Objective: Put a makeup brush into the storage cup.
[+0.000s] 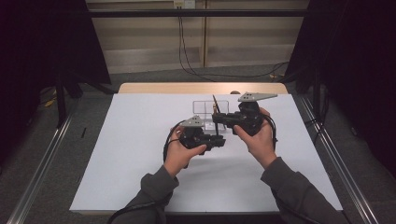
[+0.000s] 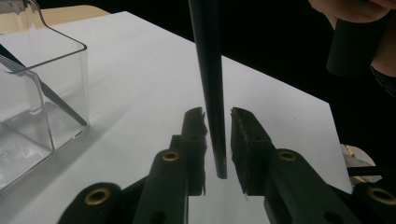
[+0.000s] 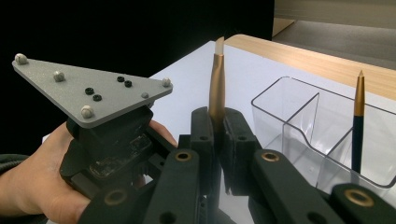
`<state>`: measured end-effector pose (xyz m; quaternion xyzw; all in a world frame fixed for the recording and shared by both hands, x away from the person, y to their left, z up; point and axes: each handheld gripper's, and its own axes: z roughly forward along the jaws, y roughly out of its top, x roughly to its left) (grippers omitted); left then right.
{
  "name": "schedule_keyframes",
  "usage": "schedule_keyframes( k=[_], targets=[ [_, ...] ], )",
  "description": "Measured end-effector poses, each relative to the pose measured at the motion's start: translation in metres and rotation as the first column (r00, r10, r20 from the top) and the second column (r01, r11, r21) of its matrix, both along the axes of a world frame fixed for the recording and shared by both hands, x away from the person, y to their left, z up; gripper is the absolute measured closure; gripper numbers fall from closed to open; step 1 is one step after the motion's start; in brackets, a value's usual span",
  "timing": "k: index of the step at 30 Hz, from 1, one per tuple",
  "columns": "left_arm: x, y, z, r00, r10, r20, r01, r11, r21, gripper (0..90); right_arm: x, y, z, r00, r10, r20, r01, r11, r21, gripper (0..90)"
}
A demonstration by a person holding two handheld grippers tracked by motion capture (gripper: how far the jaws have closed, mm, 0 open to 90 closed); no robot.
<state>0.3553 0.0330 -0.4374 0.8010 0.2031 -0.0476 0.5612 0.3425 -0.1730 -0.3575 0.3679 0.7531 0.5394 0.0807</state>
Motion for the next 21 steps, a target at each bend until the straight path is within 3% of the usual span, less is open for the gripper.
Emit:
schedule_keyframes(
  k=[5,13,18,21],
  targets=[
    [0.0,0.002,0.001,1.0,-0.009,0.004,0.009,0.9999,-0.009,68.2,0.0,-0.004,0.0,1.0,-0.006,0.002,0.006,1.0,0.005,84.7],
    [0.001,0.005,0.004,0.9997,0.0,0.023,0.001,0.9996,-0.027,48.8,0.001,-0.01,0.001,0.9999,-0.012,0.009,0.012,0.9999,0.01,84.7],
    [0.001,0.008,0.006,0.9999,0.008,0.008,-0.007,0.9989,-0.047,40.4,0.0,-0.011,0.002,0.9998,-0.011,0.014,0.011,0.9999,0.005,84.7],
    [0.002,0.011,0.006,0.9998,0.016,0.01,-0.015,0.9993,-0.036,35.1,0.0,-0.012,0.002,0.9998,-0.01,0.016,0.01,0.9999,0.008,84.7]
  ],
)
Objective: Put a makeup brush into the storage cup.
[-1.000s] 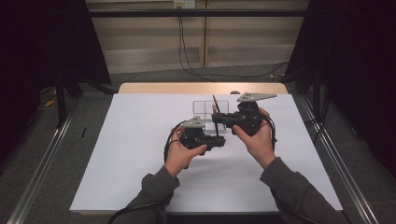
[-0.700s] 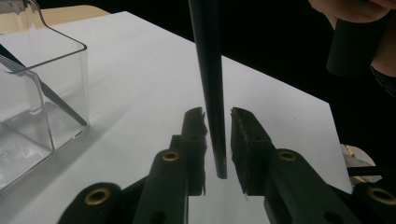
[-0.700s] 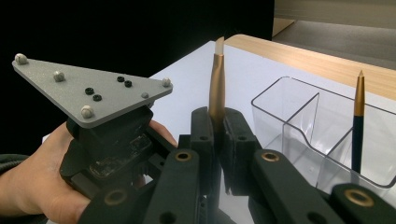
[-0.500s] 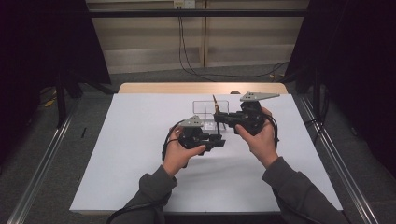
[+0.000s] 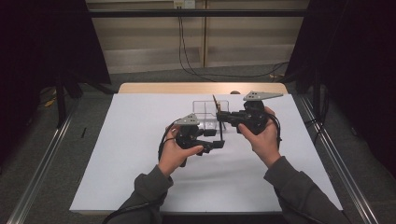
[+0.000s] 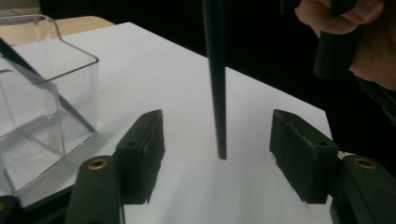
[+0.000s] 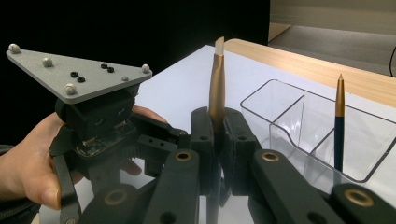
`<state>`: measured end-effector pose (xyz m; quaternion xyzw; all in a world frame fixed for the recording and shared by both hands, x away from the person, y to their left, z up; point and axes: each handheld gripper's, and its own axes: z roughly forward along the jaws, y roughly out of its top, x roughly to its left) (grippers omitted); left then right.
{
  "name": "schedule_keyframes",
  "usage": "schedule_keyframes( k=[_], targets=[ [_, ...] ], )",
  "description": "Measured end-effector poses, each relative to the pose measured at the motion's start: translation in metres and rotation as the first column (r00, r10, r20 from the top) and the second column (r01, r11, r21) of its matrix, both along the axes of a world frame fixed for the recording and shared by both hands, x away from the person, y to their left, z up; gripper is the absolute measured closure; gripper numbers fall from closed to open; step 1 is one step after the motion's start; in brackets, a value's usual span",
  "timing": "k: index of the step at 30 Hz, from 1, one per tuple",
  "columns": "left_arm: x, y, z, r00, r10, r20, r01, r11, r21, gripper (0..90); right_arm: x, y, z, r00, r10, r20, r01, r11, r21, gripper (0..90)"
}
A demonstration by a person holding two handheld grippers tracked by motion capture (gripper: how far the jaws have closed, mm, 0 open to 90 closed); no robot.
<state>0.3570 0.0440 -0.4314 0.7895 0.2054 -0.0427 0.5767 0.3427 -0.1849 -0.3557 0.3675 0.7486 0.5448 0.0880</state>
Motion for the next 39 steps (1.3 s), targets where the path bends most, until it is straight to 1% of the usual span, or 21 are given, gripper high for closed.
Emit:
schedule_keyframes(
  k=[2,4,5,6,8,10,12,13,15,24,25,26,28,29,32,33,35,36,39],
  targets=[
    [0.0,0.002,0.0,0.9999,0.008,-0.012,-0.008,1.0,-0.006,32.7,0.0,0.0,0.0,1.0,-0.001,0.0,0.001,1.0,0.001,84.7],
    [0.0,0.004,0.001,0.9998,0.016,0.007,-0.016,0.9998,0.008,26.4,0.0,-0.001,0.0,1.0,-0.002,0.002,0.002,1.0,0.004,84.7],
    [0.0,0.004,0.001,0.9998,0.02,0.008,-0.02,0.9998,0.001,25.7,0.0,-0.001,0.0,1.0,-0.001,0.002,0.001,1.0,0.005,84.7],
    [0.0,0.005,0.001,0.9996,0.025,0.011,-0.026,0.9997,0.007,24.1,0.0,-0.001,0.001,1.0,-0.002,0.005,0.002,1.0,0.005,84.7],
    [0.0,0.007,0.002,0.9993,0.036,0.011,-0.036,0.9993,0.006,18.9,0.0,-0.002,0.001,1.0,0.0,0.003,0.0,1.0,0.009,84.7],
    [0.0,0.009,0.002,0.999,0.041,0.014,-0.041,0.9991,-0.008,16.9,0.0,-0.002,0.001,1.0,-0.002,0.004,0.002,0.9999,0.012,84.7],
    [-0.001,0.011,0.003,0.9987,0.046,0.02,-0.046,0.9989,0.005,15.1,-0.001,-0.002,0.001,1.0,-0.001,0.009,0.001,0.9999,0.012,84.7],
    [-0.001,0.012,0.004,0.9986,0.049,0.021,-0.049,0.9988,0.0,14.5,-0.001,-0.003,0.0,1.0,-0.001,0.009,0.001,0.9999,0.014,84.8],
    [-0.002,0.015,0.005,0.9981,0.055,0.027,-0.055,0.9984,0.007,13.1,-0.001,-0.003,0.0,0.9999,-0.003,0.01,0.003,0.9999,0.013,84.7],
    [-0.003,0.029,0.005,0.9963,0.081,0.028,-0.081,0.9967,0.007,11.0,-0.002,-0.003,-0.001,0.9999,0.003,0.016,-0.003,0.9999,0.015,84.7],
    [-0.003,0.03,0.006,0.9961,0.082,0.03,-0.083,0.9965,0.014,10.9,-0.002,-0.003,0.0,0.9998,0.002,0.018,-0.002,0.9999,0.013,84.7],
    [-0.003,0.032,0.006,0.996,0.085,0.027,-0.085,0.9963,0.01,10.8,-0.002,-0.003,0.0,0.9999,0.005,0.016,-0.005,0.9999,0.014,84.7],
    [-0.003,0.035,0.006,0.9957,0.086,0.033,-0.087,0.9961,0.018,10.8,-0.002,-0.003,-0.001,0.9998,0.005,0.017,-0.005,0.9999,0.016,84.7],
    [-0.004,0.035,0.005,0.995,0.095,0.03,-0.095,0.9954,0.009,10.8,-0.002,-0.003,-0.001,0.9998,0.006,0.017,-0.006,0.9999,0.016,84.7],
    [-0.004,0.04,0.006,0.9941,0.104,0.031,-0.104,0.9945,0.013,10.8,-0.002,-0.003,-0.001,0.9998,0.006,0.019,-0.007,0.9999,0.016,84.7],
    [-0.003,0.041,0.005,0.994,0.102,0.039,-0.103,0.9945,0.018,10.8,-0.002,-0.003,-0.001,0.9998,0.005,0.019,-0.006,0.9999,0.015,84.7],
    [-0.004,0.044,0.005,0.9931,0.111,0.038,-0.112,0.9936,0.013,10.7,-0.002,-0.003,-0.001,0.9998,0.007,0.019,-0.007,0.9998,0.017,84.7],
    [-0.003,0.045,0.005,0.9921,0.118,0.044,-0.118,0.9928,0.017,10.7,-0.002,-0.003,-0.001,0.9998,0.004,0.021,-0.004,0.9999,0.013,84.7],
    [-0.004,0.048,0.004,0.991,0.127,0.042,-0.128,0.9916,0.017,10.6,-0.002,-0.003,0.0,0.9997,0.005,0.024,-0.005,0.9999,0.013,84.7]
  ],
)
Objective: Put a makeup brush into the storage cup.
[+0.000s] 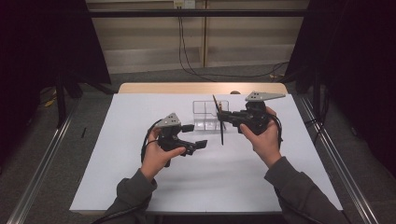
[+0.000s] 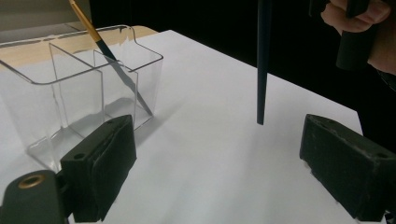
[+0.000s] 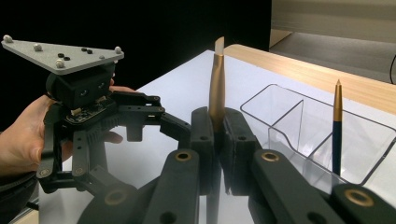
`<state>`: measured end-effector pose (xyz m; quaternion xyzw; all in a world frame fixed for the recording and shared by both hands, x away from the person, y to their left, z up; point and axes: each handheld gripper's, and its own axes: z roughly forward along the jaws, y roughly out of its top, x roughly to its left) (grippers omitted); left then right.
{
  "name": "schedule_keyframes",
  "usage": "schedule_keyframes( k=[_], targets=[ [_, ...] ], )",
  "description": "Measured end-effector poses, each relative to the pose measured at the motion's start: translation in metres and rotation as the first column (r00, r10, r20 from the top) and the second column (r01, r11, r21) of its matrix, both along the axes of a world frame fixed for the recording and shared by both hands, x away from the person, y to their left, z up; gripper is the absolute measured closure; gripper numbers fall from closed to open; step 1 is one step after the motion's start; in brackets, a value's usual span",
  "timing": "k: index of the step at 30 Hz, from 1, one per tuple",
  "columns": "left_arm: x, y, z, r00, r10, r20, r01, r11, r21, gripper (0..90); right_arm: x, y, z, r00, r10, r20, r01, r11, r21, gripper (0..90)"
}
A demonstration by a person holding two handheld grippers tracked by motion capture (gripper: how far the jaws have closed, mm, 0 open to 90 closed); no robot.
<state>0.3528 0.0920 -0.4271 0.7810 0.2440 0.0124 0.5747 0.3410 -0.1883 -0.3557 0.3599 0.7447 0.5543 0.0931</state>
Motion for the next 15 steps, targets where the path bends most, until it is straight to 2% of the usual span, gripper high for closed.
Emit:
schedule_keyframes(
  k=[9,15],
  targets=[
    [-0.0002,0.0031,-0.0031,0.9999,0.012,0.001,-0.012,0.9997,0.023,9.7,0.0008,-0.0016,0.0017,0.9999,-0.005,0.01,0.005,1.0,0.001,84.7],
    [-0.0004,0.0033,-0.003,0.9999,0.012,0.002,-0.012,0.9997,0.023,9.4,0.0012,-0.0023,0.0022,0.9997,-0.012,0.02,0.012,0.9999,0.005,84.7]
  ],
)
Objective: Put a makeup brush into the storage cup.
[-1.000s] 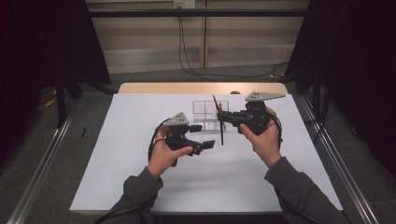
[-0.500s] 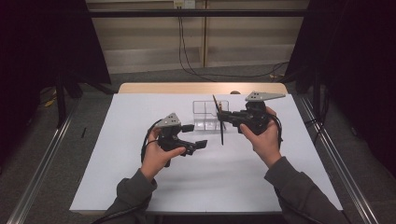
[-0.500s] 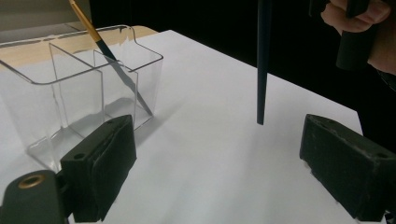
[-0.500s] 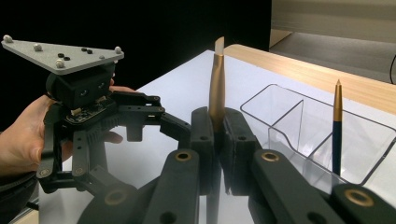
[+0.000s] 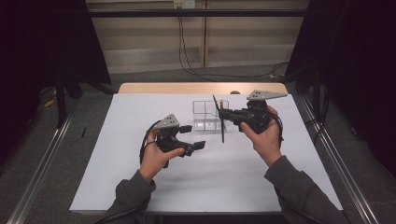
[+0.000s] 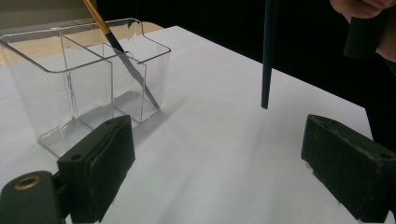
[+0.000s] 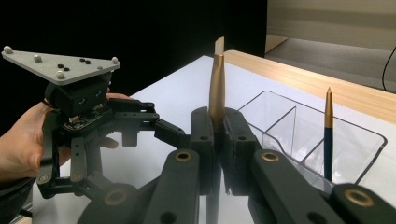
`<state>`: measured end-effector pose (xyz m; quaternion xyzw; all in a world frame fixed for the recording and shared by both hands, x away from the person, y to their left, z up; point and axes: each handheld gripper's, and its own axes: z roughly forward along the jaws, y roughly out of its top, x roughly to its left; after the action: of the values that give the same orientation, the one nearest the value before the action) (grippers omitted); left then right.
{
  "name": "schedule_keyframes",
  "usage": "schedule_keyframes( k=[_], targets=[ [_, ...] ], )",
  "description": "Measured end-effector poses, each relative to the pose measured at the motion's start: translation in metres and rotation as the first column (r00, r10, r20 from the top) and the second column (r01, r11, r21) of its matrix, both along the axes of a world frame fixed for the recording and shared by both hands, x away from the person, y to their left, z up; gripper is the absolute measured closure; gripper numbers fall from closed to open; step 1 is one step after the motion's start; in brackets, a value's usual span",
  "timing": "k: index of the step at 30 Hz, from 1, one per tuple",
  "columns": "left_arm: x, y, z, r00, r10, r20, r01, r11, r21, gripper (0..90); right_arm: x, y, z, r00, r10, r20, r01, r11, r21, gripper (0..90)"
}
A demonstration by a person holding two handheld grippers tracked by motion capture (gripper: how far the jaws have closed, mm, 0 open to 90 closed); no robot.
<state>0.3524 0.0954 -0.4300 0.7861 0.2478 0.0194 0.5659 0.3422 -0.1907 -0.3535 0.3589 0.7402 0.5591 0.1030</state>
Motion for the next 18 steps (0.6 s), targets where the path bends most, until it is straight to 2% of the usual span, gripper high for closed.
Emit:
schedule_keyframes(
  k=[18],
  targets=[
    [0.0014,0.0044,-0.0021,0.9999,0.015,-0.004,-0.015,0.9999,0.006,8.9,0.0097,0.0019,0.0017,0.9998,-0.009,0.017,0.009,0.9999,0.005,84.7]
  ],
)
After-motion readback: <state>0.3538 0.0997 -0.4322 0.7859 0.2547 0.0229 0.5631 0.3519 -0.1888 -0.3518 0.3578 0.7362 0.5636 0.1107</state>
